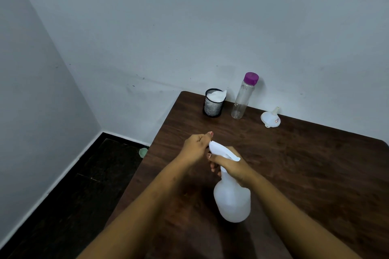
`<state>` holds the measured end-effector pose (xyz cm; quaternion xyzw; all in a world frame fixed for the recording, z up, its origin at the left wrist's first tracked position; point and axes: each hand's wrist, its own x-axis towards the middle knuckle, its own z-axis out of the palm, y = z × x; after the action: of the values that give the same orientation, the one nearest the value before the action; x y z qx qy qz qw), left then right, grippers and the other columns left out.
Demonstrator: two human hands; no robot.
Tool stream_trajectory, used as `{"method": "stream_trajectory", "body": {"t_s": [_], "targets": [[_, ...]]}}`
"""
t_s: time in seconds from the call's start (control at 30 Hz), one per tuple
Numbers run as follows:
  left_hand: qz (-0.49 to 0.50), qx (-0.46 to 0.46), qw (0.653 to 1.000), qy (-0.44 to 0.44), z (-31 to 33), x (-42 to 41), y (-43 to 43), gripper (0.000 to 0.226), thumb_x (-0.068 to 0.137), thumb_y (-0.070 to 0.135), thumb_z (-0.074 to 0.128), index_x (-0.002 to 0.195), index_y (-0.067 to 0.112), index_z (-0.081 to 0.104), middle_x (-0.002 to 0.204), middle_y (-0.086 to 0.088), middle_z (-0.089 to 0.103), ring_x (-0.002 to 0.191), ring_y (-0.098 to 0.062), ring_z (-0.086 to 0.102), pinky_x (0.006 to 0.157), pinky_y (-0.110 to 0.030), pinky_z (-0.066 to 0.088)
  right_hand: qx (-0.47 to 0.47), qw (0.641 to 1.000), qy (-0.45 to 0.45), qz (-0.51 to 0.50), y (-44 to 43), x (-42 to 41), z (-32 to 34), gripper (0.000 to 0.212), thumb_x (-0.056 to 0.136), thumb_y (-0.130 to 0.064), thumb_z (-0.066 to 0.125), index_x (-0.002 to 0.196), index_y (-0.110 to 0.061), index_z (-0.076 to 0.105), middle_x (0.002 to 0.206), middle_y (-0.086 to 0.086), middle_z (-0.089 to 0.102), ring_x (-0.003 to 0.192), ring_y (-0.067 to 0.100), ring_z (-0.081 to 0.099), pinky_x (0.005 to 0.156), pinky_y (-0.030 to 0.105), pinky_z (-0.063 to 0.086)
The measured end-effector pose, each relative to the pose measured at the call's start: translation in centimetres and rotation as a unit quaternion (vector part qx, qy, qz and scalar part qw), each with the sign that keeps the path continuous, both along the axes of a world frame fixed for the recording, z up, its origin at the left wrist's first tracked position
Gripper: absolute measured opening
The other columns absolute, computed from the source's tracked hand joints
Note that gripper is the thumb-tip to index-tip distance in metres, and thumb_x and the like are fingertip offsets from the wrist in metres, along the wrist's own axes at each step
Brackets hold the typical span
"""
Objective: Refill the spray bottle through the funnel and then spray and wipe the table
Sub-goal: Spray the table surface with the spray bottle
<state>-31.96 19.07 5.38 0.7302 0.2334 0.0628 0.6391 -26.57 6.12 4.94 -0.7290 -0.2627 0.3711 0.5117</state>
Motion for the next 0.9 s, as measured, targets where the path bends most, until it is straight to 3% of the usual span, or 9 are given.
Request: {"method": "stream_trajectory", "body": {"t_s": [0.13,0.3,0.53,0.7,0.83,0.9], "targets": [[-0.045,-0.028,0.997,-0.060,0.3,-0.2,-0.3,0.030,0.102,0.026,0.037,0.075,0.017,0.048,0.066,0.004,0.049,0.057,-0.001,0.048,0.053,-0.012,0.040,0.019,0.999,0.031,-0.018,0.1,1.0,-0.2,0.020,0.094,-0.023,0.057,0.099,-0.006,0.065,0.070,0.002,0.064,0.069,0.012,0.062,0.059,0.022,0.049],[-0.045,-0.075,0.989,-0.121,-0.2,0.0,0.1,0.013,0.099,0.019,0.044,0.099,0.016,0.057,0.085,-0.004,0.056,0.063,-0.014,0.057,0.056,-0.029,0.050,0.051,0.998,0.026,-0.022,0.4,1.9,0.0,0.019,0.092,-0.024,0.060,0.103,-0.011,0.067,0.079,0.005,0.065,0.075,0.013,0.064,0.065,0.026,0.050],[-0.016,-0.102,0.984,-0.147,1.6,1.6,0.9,0.021,0.095,0.021,0.053,0.112,0.028,0.065,0.101,-0.006,0.064,0.087,-0.021,0.058,0.087,-0.049,0.049,0.083,0.996,0.012,-0.023,1.4,4.1,2.0,0.017,0.093,-0.026,0.059,0.105,-0.017,0.066,0.072,0.001,0.064,0.072,0.010,0.063,0.061,0.022,0.050],[0.024,-0.117,0.980,-0.158,1.8,2.2,1.2,0.017,0.090,0.016,0.060,0.104,0.022,0.068,0.098,-0.004,0.070,0.096,-0.022,0.062,0.096,-0.054,0.045,0.076,0.995,0.033,-0.049,1.7,4.6,1.6,0.043,0.089,-0.031,0.065,0.124,-0.008,0.055,0.077,0.002,0.065,0.078,0.015,0.065,0.061,0.023,0.050],[0.006,-0.160,0.974,-0.160,1.5,2.3,1.3,0.019,0.089,0.011,0.061,0.101,0.024,0.069,0.098,0.002,0.073,0.096,-0.021,0.061,0.092,-0.048,0.043,0.092,0.992,0.054,-0.065,1.6,4.5,1.5,0.013,0.092,-0.024,0.061,0.095,-0.012,0.065,0.065,-0.002,0.063,0.068,0.014,0.064,0.057,0.023,0.048],[-0.014,-0.176,0.971,-0.159,1.4,2.3,1.4,0.019,0.085,0.015,0.063,0.098,0.027,0.071,0.104,0.003,0.072,0.099,-0.024,0.059,0.088,-0.046,0.040,0.096,0.992,0.059,-0.061,1.6,4.4,1.6,0.015,0.092,-0.024,0.060,0.084,-0.013,0.065,0.063,-0.001,0.062,0.066,0.015,0.063,0.056,0.023,0.047]]}}
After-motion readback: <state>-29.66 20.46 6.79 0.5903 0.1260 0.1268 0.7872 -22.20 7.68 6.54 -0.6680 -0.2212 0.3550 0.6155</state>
